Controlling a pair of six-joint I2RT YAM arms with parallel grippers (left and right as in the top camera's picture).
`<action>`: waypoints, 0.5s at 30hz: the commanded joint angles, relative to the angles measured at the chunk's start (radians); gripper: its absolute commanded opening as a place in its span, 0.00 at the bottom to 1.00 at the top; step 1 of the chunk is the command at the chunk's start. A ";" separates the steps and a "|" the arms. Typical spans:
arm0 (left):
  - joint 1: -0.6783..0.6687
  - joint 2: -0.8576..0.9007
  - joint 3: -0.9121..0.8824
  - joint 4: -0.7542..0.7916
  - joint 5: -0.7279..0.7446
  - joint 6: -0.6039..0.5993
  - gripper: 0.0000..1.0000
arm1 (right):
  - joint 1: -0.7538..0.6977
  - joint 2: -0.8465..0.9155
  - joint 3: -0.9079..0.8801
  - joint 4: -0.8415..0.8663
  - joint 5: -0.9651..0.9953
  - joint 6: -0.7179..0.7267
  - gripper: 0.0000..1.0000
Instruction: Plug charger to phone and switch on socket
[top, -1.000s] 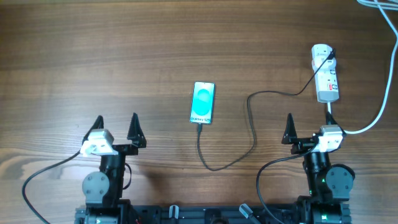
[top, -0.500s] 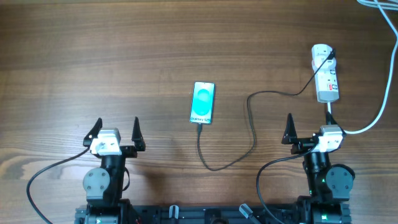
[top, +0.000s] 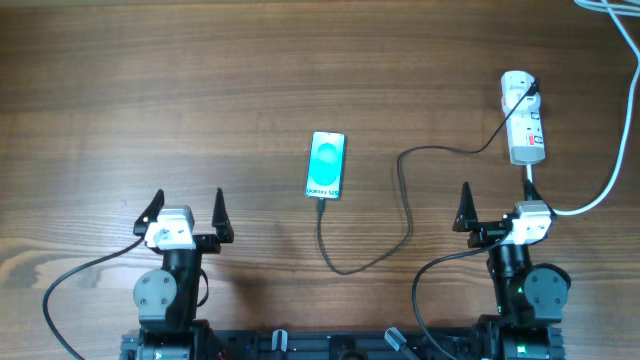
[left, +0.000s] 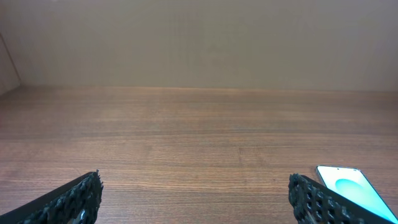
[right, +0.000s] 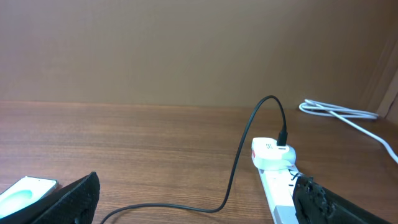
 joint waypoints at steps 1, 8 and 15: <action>0.010 -0.011 -0.004 -0.006 -0.011 -0.007 1.00 | -0.004 -0.010 -0.003 0.002 0.010 0.001 1.00; 0.022 -0.011 -0.004 -0.003 -0.006 -0.006 1.00 | -0.004 -0.010 -0.003 0.002 0.010 0.001 1.00; 0.022 -0.011 -0.004 -0.002 -0.006 -0.006 1.00 | -0.004 -0.010 -0.003 0.002 0.010 0.001 1.00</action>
